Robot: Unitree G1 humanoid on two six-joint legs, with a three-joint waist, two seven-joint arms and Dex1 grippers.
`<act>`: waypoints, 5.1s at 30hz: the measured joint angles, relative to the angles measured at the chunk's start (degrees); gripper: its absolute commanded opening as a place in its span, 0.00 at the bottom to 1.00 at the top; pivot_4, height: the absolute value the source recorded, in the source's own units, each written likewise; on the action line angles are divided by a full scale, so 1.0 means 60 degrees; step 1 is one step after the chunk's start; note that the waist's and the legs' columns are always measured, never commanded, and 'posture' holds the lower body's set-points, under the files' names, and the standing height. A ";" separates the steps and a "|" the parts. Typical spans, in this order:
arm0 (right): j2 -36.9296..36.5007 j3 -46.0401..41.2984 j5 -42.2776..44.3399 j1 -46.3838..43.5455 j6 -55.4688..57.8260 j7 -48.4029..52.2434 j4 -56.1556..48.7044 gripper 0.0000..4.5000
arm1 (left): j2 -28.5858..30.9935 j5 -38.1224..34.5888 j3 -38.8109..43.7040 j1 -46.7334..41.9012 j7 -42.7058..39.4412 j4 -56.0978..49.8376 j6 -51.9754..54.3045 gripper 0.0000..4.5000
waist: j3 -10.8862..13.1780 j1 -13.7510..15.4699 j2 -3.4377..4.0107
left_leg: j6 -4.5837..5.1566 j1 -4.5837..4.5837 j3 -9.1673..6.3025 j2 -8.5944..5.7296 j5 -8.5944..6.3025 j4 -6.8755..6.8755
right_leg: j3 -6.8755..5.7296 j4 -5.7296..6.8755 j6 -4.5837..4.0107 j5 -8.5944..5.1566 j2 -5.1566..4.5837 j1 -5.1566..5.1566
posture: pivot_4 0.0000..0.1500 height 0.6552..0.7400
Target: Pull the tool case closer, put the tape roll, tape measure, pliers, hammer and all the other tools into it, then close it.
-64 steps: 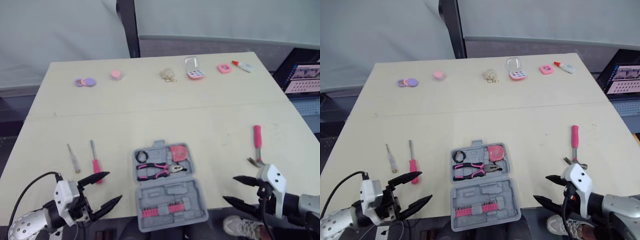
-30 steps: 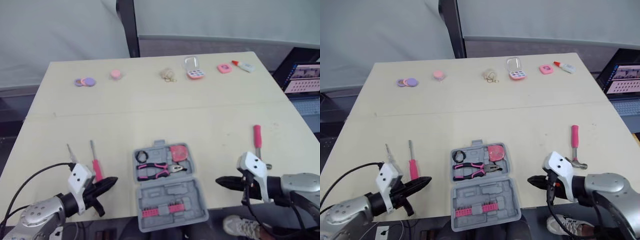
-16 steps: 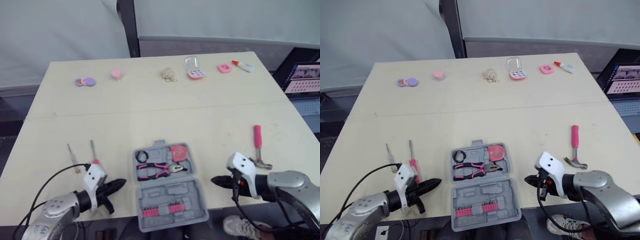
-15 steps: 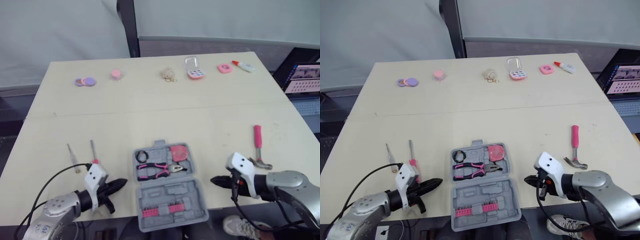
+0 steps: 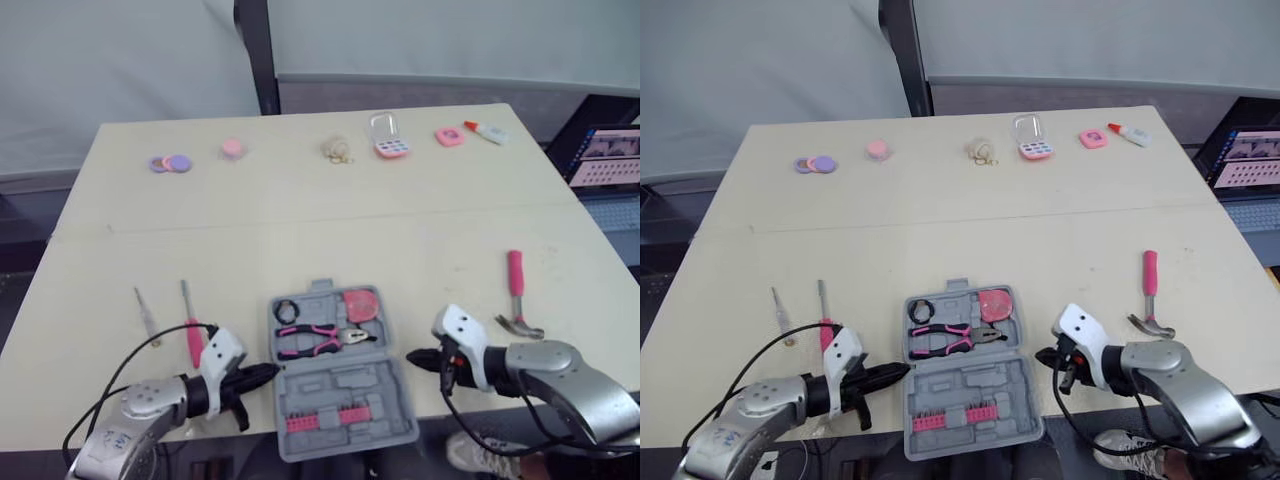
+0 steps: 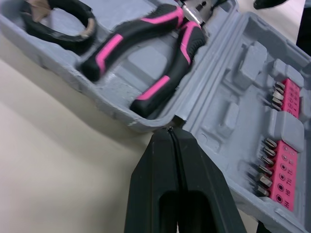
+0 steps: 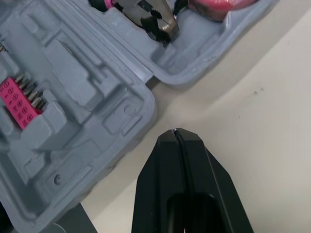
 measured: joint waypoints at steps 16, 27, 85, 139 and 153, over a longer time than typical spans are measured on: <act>0.0471 0.0431 -0.0284 -0.0425 -0.0081 -0.0007 0.0291 0.00 | -0.0108 0.0539 -0.0106 -0.0270 0.0061 0.0428 -0.0004 0.01 | 0.0000 -0.0008 0.0000 | 0.0000 0.0000 0.0000 -0.0001 0.0000 0.0000 | -0.0001 0.0000 0.0001 0.0001 0.0000 -0.0001 | 1.00 1.00; 0.0795 0.0910 -0.0707 -0.0958 -0.0213 -0.0007 0.0872 0.00 | -0.0467 0.0791 -0.0467 -0.0645 -0.0021 0.0950 -0.0403 0.01 | -0.0001 0.0003 0.0001 | -0.0001 -0.0001 -0.0002 -0.0008 0.0001 0.0003 | -0.0003 0.0002 0.0004 0.0002 -0.0003 0.0001 | 1.00 1.00; 0.2527 0.0635 -0.1875 -0.1979 -0.0606 -0.1339 0.2203 0.00 | -0.1647 0.1478 -0.0064 -0.2165 0.0678 0.2634 -0.1192 0.01 | -0.0002 -0.0029 0.0004 | -0.0009 -0.0001 -0.0001 -0.0009 0.0005 0.0005 | -0.0016 0.0012 0.0009 0.0005 0.0001 -0.0006 | 1.00 1.00; 0.0092 -0.2624 0.0289 0.0988 0.0132 -0.0046 -0.0712 0.00 | 0.0061 -0.2735 0.3905 -0.0120 0.0168 -0.1560 0.2831 0.01 | 0.0003 -0.0014 0.0008 | -0.0012 -0.0018 -0.0007 0.0052 0.0003 -0.0005 | -0.0019 -0.0015 0.0011 0.0006 -0.0001 -0.0003 | 1.00 1.00; -0.1044 -0.4412 0.2031 0.2767 0.0313 0.1556 -0.1520 0.99 | -0.0879 -0.3497 0.6023 0.3966 0.0507 -0.3352 0.2461 0.99 | 0.0021 0.0025 -0.0020 | 0.0005 -0.0013 0.0005 0.0050 -0.0015 -0.0004 | -0.0001 -0.0078 0.0001 0.0001 -0.0003 0.0010 | 1.00 1.00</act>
